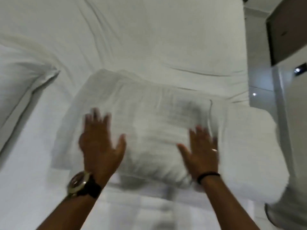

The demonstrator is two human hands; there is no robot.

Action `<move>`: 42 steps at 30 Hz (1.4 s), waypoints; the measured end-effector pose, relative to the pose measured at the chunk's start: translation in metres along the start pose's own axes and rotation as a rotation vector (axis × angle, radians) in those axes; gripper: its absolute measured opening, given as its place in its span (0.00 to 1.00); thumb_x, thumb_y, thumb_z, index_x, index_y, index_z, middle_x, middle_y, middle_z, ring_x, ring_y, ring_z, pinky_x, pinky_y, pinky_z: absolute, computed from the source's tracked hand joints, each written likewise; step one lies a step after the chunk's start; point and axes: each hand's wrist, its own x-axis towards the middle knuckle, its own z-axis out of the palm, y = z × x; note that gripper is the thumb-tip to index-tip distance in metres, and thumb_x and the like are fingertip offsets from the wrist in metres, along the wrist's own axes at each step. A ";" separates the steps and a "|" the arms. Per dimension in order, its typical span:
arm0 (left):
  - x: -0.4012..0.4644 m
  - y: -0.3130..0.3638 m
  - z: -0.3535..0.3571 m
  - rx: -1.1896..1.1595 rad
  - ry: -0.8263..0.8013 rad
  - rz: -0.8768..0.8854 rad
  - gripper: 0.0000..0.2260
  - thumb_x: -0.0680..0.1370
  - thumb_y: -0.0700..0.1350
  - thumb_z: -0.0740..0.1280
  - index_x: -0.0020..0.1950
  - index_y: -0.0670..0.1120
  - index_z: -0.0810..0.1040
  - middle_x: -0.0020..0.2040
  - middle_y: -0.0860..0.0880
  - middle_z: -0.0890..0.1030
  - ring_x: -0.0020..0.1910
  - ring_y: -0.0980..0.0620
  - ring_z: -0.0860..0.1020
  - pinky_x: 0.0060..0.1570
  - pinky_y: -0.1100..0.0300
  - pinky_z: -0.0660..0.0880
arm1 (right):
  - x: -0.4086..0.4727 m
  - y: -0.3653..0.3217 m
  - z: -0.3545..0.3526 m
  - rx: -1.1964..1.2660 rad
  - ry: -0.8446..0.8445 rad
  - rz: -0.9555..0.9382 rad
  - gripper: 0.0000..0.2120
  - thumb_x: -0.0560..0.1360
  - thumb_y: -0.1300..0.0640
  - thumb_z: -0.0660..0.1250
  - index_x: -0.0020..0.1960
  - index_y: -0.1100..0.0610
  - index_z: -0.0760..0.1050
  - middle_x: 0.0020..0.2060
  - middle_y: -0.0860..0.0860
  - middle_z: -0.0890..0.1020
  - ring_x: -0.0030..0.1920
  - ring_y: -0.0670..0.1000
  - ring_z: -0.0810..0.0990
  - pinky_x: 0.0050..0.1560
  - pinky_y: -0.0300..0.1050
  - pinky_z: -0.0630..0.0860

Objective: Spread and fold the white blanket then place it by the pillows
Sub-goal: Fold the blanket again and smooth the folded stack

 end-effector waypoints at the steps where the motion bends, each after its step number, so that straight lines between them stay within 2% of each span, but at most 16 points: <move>1: 0.005 0.022 0.009 0.041 -0.151 0.132 0.31 0.76 0.61 0.60 0.76 0.47 0.67 0.78 0.41 0.62 0.78 0.40 0.60 0.67 0.44 0.63 | -0.007 0.038 -0.002 -0.029 -0.012 0.127 0.39 0.75 0.30 0.46 0.76 0.54 0.62 0.77 0.56 0.57 0.78 0.57 0.53 0.76 0.59 0.47; 4: 0.012 0.041 0.023 0.222 -0.459 0.201 0.34 0.77 0.67 0.48 0.76 0.50 0.68 0.79 0.45 0.62 0.79 0.42 0.57 0.72 0.40 0.56 | -0.011 0.108 -0.013 -0.087 0.061 0.340 0.42 0.73 0.30 0.43 0.76 0.56 0.62 0.77 0.61 0.57 0.77 0.62 0.53 0.75 0.58 0.49; 7: 0.015 0.055 0.035 0.223 -0.495 0.162 0.34 0.77 0.68 0.46 0.77 0.52 0.64 0.80 0.46 0.59 0.79 0.42 0.54 0.73 0.39 0.50 | 0.015 0.129 -0.027 -0.095 0.094 0.399 0.39 0.74 0.28 0.46 0.76 0.51 0.61 0.78 0.59 0.55 0.78 0.60 0.49 0.74 0.65 0.43; 11: 0.058 0.144 0.088 0.118 -0.657 0.403 0.37 0.75 0.71 0.43 0.80 0.55 0.56 0.82 0.50 0.53 0.80 0.47 0.50 0.74 0.40 0.49 | 0.075 0.147 -0.063 -0.010 0.098 0.413 0.33 0.77 0.32 0.50 0.78 0.45 0.52 0.79 0.50 0.51 0.78 0.55 0.47 0.70 0.70 0.45; 14: 0.114 0.202 0.135 0.174 -0.656 0.490 0.34 0.77 0.70 0.46 0.79 0.54 0.56 0.81 0.49 0.55 0.80 0.47 0.51 0.75 0.38 0.46 | 0.103 0.174 -0.084 0.318 0.225 0.781 0.35 0.76 0.32 0.55 0.74 0.53 0.60 0.73 0.58 0.65 0.70 0.63 0.64 0.66 0.64 0.63; 16: 0.144 0.217 0.158 0.235 -0.639 0.483 0.31 0.77 0.70 0.47 0.73 0.54 0.68 0.75 0.47 0.68 0.77 0.45 0.59 0.73 0.37 0.45 | 0.113 0.189 -0.085 0.371 0.143 0.862 0.32 0.76 0.33 0.57 0.65 0.58 0.72 0.62 0.59 0.77 0.59 0.62 0.76 0.55 0.54 0.73; 18: 0.160 0.221 0.170 0.279 -0.627 0.567 0.27 0.79 0.66 0.48 0.58 0.51 0.79 0.60 0.45 0.79 0.65 0.41 0.73 0.71 0.40 0.59 | 0.120 0.204 -0.084 0.311 0.162 0.751 0.27 0.78 0.37 0.56 0.57 0.60 0.77 0.55 0.59 0.81 0.52 0.60 0.79 0.45 0.46 0.71; 20: 0.176 0.210 0.173 0.327 -0.568 0.648 0.23 0.81 0.59 0.51 0.50 0.48 0.81 0.53 0.44 0.82 0.54 0.39 0.78 0.57 0.47 0.73 | 0.125 0.221 -0.086 0.284 0.234 0.710 0.26 0.80 0.40 0.53 0.56 0.60 0.79 0.54 0.60 0.82 0.53 0.61 0.80 0.46 0.46 0.70; 23: 0.208 0.162 0.163 0.488 -0.613 0.447 0.19 0.82 0.58 0.55 0.45 0.47 0.78 0.54 0.43 0.82 0.52 0.40 0.78 0.55 0.50 0.74 | 0.124 0.236 -0.067 0.259 0.245 0.773 0.24 0.82 0.45 0.52 0.59 0.60 0.78 0.57 0.61 0.80 0.57 0.62 0.78 0.53 0.50 0.72; 26: 0.208 0.140 0.149 0.347 -0.579 0.343 0.20 0.80 0.60 0.60 0.36 0.48 0.69 0.46 0.42 0.80 0.41 0.42 0.74 0.50 0.47 0.76 | 0.118 0.220 -0.062 0.178 0.344 0.709 0.19 0.81 0.46 0.57 0.64 0.58 0.72 0.63 0.61 0.72 0.62 0.64 0.70 0.60 0.58 0.69; 29: 0.156 0.160 0.150 0.021 -0.449 0.368 0.24 0.74 0.71 0.61 0.51 0.51 0.77 0.56 0.43 0.80 0.55 0.39 0.77 0.55 0.46 0.73 | 0.094 0.170 -0.063 0.221 0.568 0.486 0.25 0.77 0.40 0.62 0.68 0.54 0.70 0.66 0.58 0.70 0.67 0.61 0.67 0.61 0.63 0.67; 32: 0.119 0.168 0.156 0.093 -0.656 0.446 0.45 0.67 0.81 0.48 0.76 0.55 0.63 0.77 0.49 0.66 0.76 0.47 0.63 0.74 0.41 0.54 | 0.030 0.141 -0.030 0.104 0.324 0.328 0.32 0.76 0.32 0.54 0.74 0.49 0.65 0.74 0.56 0.66 0.75 0.57 0.60 0.70 0.65 0.54; 34: 0.135 0.163 0.155 0.171 -0.722 0.390 0.52 0.62 0.85 0.45 0.78 0.55 0.59 0.79 0.50 0.62 0.77 0.48 0.59 0.75 0.40 0.51 | -0.009 0.150 -0.010 0.059 0.170 0.525 0.36 0.76 0.31 0.50 0.78 0.50 0.57 0.78 0.55 0.55 0.78 0.57 0.50 0.74 0.64 0.45; 38: 0.181 0.158 0.153 0.334 -0.918 0.300 0.56 0.55 0.87 0.51 0.76 0.57 0.62 0.77 0.52 0.66 0.75 0.47 0.64 0.73 0.36 0.50 | -0.041 0.119 0.005 0.353 0.536 0.947 0.39 0.74 0.36 0.63 0.77 0.57 0.60 0.78 0.63 0.52 0.78 0.61 0.49 0.75 0.63 0.46; 40: 0.199 0.165 0.150 0.318 -1.039 0.289 0.58 0.51 0.87 0.57 0.73 0.54 0.67 0.74 0.49 0.71 0.70 0.44 0.70 0.71 0.43 0.61 | -0.061 0.079 0.017 0.655 0.708 1.134 0.42 0.72 0.41 0.70 0.77 0.58 0.58 0.78 0.61 0.52 0.78 0.58 0.50 0.75 0.61 0.49; 42: 0.211 0.175 0.146 0.343 -1.158 0.231 0.58 0.49 0.84 0.64 0.70 0.50 0.70 0.69 0.47 0.74 0.64 0.43 0.74 0.63 0.50 0.71 | -0.082 0.033 0.036 1.142 0.714 1.404 0.49 0.66 0.42 0.76 0.77 0.57 0.55 0.76 0.59 0.60 0.75 0.57 0.61 0.71 0.57 0.62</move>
